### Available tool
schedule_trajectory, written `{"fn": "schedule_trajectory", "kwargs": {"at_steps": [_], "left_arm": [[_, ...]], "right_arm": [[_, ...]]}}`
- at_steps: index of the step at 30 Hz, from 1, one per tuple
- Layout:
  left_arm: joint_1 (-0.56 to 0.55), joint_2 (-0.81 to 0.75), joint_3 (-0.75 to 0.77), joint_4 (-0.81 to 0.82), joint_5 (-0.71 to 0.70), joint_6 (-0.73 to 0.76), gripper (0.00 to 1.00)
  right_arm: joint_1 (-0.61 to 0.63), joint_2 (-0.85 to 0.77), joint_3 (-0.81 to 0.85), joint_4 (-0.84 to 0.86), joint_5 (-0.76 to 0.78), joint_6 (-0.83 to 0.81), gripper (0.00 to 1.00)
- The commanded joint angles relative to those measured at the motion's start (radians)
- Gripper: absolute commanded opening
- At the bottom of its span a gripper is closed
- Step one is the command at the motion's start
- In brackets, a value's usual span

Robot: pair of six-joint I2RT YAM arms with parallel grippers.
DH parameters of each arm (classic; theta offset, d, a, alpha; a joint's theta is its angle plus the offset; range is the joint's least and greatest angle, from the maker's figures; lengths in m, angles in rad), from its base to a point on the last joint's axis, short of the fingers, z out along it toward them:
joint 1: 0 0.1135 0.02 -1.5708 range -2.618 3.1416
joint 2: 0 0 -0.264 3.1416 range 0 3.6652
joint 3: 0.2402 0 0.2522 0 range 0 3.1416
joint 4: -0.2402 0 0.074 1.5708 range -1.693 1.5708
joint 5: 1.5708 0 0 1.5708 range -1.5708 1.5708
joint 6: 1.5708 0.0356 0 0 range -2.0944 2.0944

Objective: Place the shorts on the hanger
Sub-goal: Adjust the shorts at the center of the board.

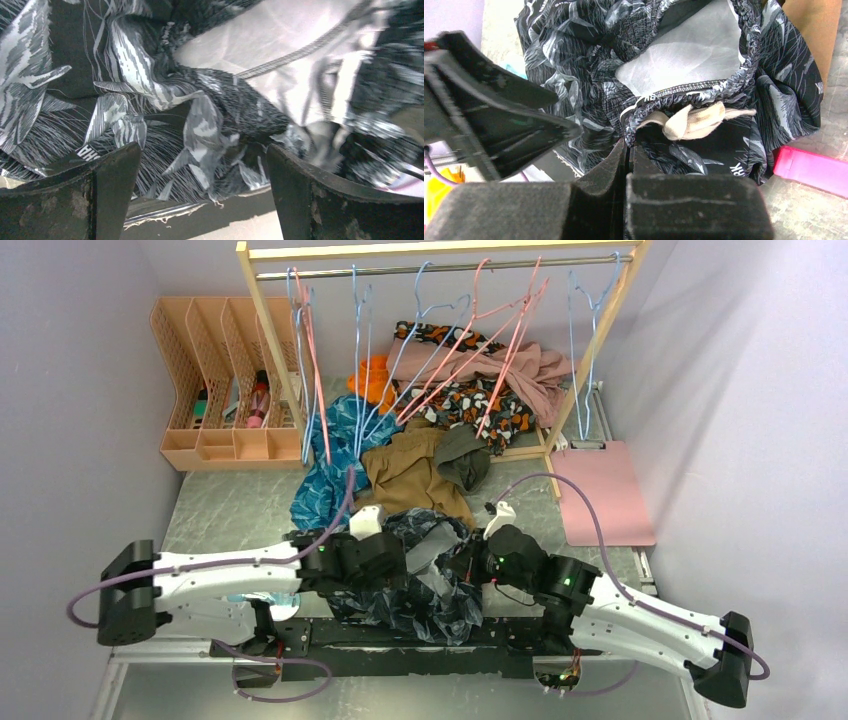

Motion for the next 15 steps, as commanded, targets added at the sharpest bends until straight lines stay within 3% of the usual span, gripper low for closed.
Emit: {"fn": "schedule_trajectory", "kwargs": {"at_steps": [1,4,8,15], "left_arm": [[-0.01,0.088,0.025,-0.007,-0.035,-0.044,0.99],[-0.008,0.131,0.017,0.002,-0.056,-0.054,1.0],[-0.007,0.171,-0.008,0.016,-0.077,-0.054,0.9],[0.013,0.149,-0.078,0.055,-0.088,-0.051,0.51]], "right_arm": [[-0.001,-0.009,0.01,0.029,0.012,0.0,0.0],[0.0,-0.017,0.008,0.026,0.01,0.002,0.0],[0.0,-0.022,0.0,0.022,0.003,0.002,0.0],[-0.001,-0.014,-0.015,0.039,-0.023,0.004,0.0]]}}
